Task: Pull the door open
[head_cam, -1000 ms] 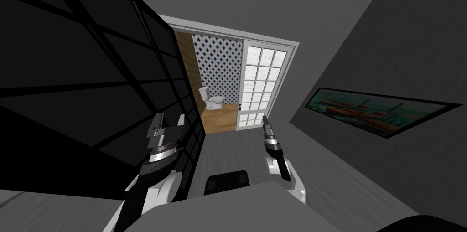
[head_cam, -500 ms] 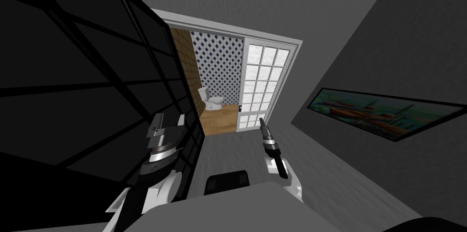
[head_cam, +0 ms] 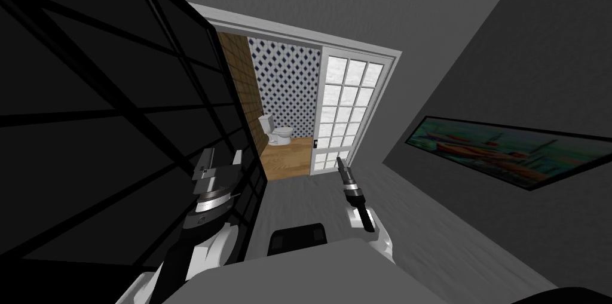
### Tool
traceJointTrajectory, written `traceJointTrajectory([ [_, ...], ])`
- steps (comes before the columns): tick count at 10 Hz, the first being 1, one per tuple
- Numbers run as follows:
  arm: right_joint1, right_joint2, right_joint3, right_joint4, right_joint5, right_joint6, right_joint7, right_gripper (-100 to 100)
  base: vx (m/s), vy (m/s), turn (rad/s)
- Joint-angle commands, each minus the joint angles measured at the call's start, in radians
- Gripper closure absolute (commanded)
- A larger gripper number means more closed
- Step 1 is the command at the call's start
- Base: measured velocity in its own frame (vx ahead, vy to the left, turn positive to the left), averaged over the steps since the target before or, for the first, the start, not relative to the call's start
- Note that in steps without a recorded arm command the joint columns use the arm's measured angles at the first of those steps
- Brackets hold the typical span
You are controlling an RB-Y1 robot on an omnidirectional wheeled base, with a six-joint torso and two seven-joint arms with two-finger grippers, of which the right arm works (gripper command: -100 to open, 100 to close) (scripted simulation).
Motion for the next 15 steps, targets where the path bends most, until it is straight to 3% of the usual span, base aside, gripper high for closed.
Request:
traceJointTrajectory([
  [1,-0.013,-0.004,-0.005,0.047,0.011,-0.012,0.034,-100,0.104,-0.004,-0.004],
  [15,-0.127,-0.032,-0.040,0.415,0.109,-0.083,0.312,-100,0.098,0.001,-0.005],
])
